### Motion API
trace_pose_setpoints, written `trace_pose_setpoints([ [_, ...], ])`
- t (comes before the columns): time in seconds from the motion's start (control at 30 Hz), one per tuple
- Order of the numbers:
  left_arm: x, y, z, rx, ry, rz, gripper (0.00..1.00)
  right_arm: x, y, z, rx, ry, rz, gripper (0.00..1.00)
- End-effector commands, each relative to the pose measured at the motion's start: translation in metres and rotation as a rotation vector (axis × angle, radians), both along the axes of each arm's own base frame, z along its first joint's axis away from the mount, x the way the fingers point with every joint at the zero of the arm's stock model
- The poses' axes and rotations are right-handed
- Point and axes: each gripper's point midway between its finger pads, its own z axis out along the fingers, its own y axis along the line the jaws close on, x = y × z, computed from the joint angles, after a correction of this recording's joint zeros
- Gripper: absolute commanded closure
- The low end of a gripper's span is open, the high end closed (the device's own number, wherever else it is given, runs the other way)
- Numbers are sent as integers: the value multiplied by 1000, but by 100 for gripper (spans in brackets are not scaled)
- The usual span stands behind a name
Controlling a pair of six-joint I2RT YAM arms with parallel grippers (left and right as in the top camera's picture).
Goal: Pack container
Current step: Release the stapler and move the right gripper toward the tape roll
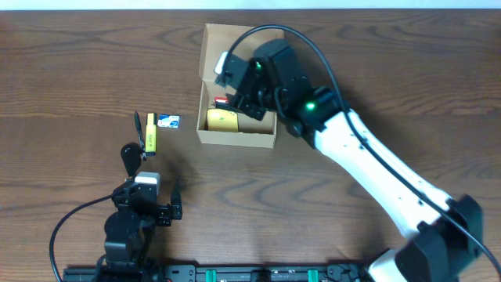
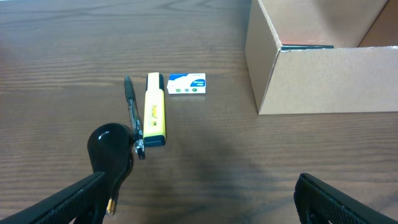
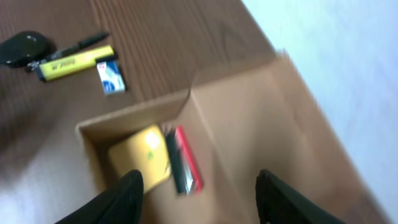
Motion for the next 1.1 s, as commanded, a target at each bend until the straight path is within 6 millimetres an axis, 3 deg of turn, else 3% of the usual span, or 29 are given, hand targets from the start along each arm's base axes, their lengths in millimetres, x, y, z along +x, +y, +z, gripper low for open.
trace_pose_setpoints([
  [0.0, 0, 4, -6, 12, 7, 18, 5, 0, -26, -3, 47, 120, -244, 41],
  [0.17, 0, 4, -6, 12, 7, 18, 5, -11, -61, -29, 111, 357, -571, 41],
  [0.33, 0, 4, -6, 12, 7, 18, 5, -7, -97, -46, 127, 418, -856, 39],
  [0.53, 0, 4, -6, 12, 7, 18, 5, -2, -98, -80, 135, 512, -974, 37],
  [0.77, 0, 4, -6, 12, 7, 18, 5, -6, -92, -126, 64, 617, -991, 37],
  [1.07, 0, 4, -6, 12, 7, 18, 5, -4, -111, -141, -23, 595, -1030, 37],
])
